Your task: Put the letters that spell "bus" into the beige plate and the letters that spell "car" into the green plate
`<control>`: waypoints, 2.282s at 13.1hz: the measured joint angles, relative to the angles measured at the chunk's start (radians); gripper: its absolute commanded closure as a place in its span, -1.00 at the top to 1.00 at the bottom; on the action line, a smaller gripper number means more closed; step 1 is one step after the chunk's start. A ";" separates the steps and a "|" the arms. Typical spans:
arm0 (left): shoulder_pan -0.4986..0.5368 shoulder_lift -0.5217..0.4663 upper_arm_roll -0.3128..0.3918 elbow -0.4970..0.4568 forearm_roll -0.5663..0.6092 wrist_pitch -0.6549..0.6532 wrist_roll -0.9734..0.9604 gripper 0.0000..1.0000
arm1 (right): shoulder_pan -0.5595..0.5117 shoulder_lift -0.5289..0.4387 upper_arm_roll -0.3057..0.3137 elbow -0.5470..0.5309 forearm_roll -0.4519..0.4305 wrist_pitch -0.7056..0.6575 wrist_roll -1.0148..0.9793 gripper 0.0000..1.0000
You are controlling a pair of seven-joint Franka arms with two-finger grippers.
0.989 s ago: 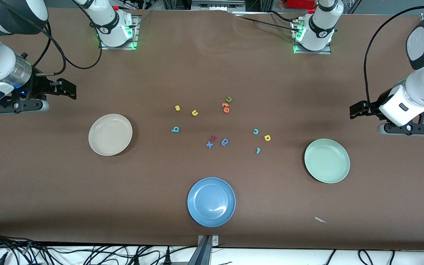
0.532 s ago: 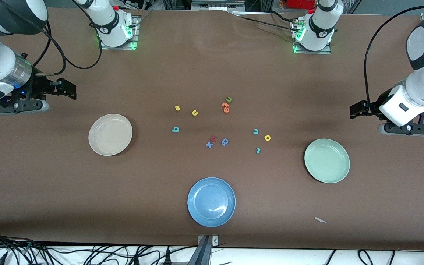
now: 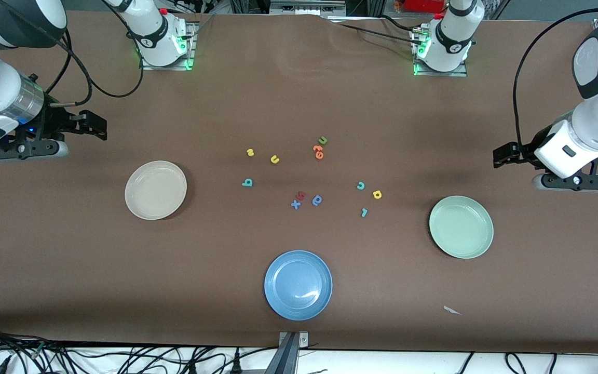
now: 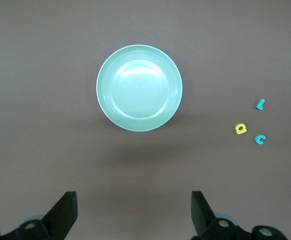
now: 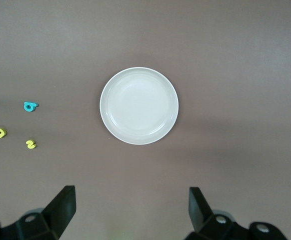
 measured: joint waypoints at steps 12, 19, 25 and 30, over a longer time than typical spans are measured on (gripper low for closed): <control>0.000 0.000 -0.001 0.000 0.000 0.000 0.000 1.00 | 0.000 -0.001 0.000 0.000 0.000 -0.007 0.000 1.00; 0.000 0.000 -0.001 0.000 0.000 0.000 0.000 1.00 | 0.000 -0.001 0.000 0.000 0.000 -0.007 0.000 1.00; -0.001 0.006 -0.002 -0.003 0.000 0.000 0.000 1.00 | 0.000 0.009 0.003 -0.011 0.003 0.029 0.000 1.00; -0.048 0.072 -0.032 -0.024 -0.018 0.083 -0.085 1.00 | 0.002 0.089 0.075 -0.044 0.024 0.169 0.059 1.00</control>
